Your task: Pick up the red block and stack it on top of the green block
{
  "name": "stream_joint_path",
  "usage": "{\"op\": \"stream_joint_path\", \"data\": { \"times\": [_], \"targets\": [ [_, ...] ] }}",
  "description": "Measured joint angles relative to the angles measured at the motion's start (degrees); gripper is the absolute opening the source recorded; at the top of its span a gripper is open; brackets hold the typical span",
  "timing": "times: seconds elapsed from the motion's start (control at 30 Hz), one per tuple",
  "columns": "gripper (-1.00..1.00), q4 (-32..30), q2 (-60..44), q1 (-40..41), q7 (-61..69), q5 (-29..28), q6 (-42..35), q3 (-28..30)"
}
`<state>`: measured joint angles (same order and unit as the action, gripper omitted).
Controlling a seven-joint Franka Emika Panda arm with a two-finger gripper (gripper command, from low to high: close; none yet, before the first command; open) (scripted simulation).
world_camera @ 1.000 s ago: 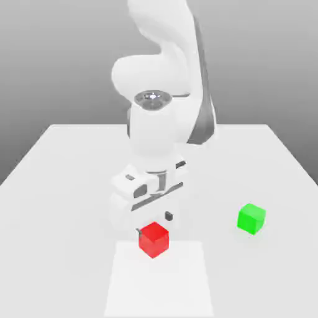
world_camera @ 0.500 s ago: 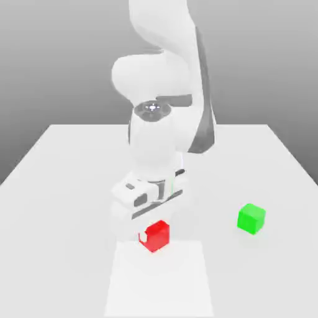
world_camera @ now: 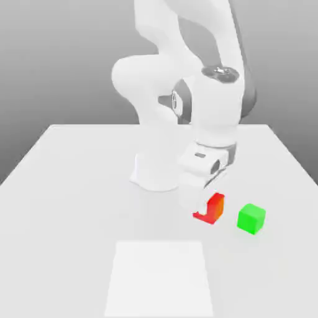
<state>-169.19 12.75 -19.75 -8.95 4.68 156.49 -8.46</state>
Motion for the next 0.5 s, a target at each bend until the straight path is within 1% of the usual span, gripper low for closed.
{"op": "stream_joint_path", "data": {
  "times": [0.23,0.27,0.4,0.5],
  "targets": [
    [-1.0,0.4,2.9,-11.0,-3.1,4.8,-3.2,-7.3],
    [-1.0,0.5,2.2,-11.5,-3.5,4.8,-2.5,-7.9],
    [-1.0,0.8,-4.3,-10.5,-5.7,2.2,3.7,-9.3],
    [-1.0,1.0,-10.3,-9.3,-9.0,-2.6,9.4,-9.0]
  ]
}}
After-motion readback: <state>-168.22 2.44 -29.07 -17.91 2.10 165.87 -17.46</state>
